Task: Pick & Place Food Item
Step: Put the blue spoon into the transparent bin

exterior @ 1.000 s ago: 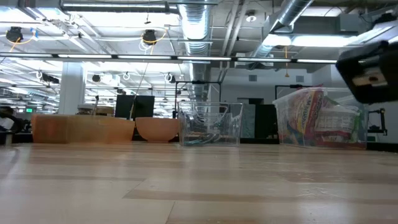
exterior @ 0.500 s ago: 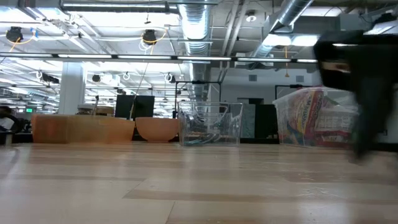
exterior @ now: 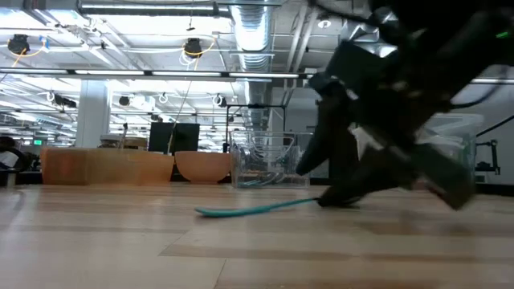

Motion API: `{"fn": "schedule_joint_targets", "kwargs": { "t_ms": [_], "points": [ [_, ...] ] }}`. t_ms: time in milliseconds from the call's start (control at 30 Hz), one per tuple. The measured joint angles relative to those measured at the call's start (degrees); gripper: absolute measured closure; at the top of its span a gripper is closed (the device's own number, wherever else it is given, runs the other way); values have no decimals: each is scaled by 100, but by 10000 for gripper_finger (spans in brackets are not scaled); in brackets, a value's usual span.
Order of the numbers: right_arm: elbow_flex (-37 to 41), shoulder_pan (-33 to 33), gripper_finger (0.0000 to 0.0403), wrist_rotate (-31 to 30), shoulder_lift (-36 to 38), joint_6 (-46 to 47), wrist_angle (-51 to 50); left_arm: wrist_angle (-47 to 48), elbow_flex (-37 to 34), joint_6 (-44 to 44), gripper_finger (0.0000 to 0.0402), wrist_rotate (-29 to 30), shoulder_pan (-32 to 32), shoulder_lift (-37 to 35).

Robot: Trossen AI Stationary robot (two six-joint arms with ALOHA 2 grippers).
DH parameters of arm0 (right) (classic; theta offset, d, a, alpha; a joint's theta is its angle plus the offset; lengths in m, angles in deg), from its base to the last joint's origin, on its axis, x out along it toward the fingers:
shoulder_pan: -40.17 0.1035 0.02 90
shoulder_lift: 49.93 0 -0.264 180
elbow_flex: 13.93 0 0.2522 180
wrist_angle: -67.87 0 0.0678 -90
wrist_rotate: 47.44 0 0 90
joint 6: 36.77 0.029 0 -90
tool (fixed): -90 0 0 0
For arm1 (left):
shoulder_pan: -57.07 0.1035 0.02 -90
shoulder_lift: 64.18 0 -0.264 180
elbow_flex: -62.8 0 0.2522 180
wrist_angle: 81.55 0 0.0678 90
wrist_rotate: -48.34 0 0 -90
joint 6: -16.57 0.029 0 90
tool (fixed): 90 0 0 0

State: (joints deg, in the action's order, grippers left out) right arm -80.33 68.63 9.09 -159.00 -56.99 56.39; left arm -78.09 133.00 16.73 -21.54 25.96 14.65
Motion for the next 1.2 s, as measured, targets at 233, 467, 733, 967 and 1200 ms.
{"fn": "schedule_joint_targets", "kwargs": {
  "t_ms": [233, 467, 733, 967, 1200],
  "points": [
    [-6, -531, 191, 164, 9, 50, -36, 0, 0, 0, 349, 0, 0, 0],
    [-20, -352, 191, -772, 17, 75, -884, 2, 0, 2, 349, 0, 0, 0],
    [-2, -268, 191, -2158, 7, 26, -1574, 2, 0, 2, 349, 0, 0, 0],
    [-2, -105, 191, -2505, 312, 624, -1611, 2, 0, 2, 349, 0, 0, 0],
    [-2, 79, 191, -2499, 1405, 3479, -1662, 3, 0, 3, 349, -1, 1, 0]
  ]
}}
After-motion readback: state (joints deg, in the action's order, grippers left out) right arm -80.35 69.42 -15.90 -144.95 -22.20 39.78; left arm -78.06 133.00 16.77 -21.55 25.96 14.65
